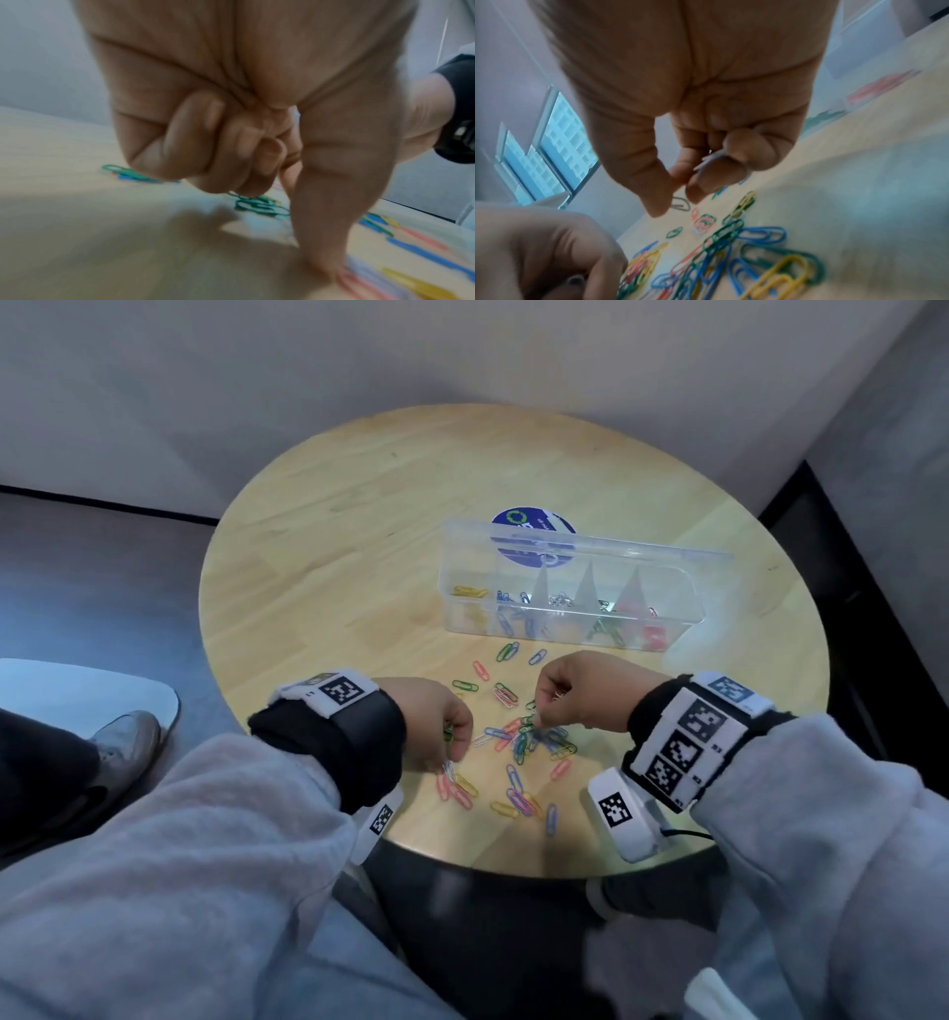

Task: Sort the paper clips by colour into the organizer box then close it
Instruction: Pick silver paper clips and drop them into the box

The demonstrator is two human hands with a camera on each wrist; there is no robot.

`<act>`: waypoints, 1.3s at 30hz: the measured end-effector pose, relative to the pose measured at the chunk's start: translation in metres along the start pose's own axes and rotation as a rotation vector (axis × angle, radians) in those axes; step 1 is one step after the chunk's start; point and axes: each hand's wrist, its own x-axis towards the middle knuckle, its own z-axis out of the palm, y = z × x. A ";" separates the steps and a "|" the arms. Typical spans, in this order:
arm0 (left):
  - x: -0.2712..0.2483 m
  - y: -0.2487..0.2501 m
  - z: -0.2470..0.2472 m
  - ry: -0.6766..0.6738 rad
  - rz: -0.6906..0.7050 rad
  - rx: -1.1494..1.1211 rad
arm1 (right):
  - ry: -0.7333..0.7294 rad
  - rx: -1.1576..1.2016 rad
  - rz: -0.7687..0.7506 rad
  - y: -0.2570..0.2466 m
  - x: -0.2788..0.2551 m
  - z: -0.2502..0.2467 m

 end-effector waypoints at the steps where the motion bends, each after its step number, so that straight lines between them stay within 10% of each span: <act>1: 0.001 -0.001 0.000 0.009 -0.005 0.005 | -0.003 0.046 0.014 0.003 0.000 -0.001; 19: 0.004 -0.001 -0.003 -0.013 -0.012 0.001 | 0.015 0.502 0.148 0.031 0.000 0.006; 31: -0.007 -0.010 -0.037 0.132 0.027 -1.357 | -0.068 0.913 0.228 0.026 -0.001 0.003; 39: -0.008 -0.013 -0.039 0.097 -0.005 -1.543 | 0.015 0.297 0.154 0.025 0.002 -0.001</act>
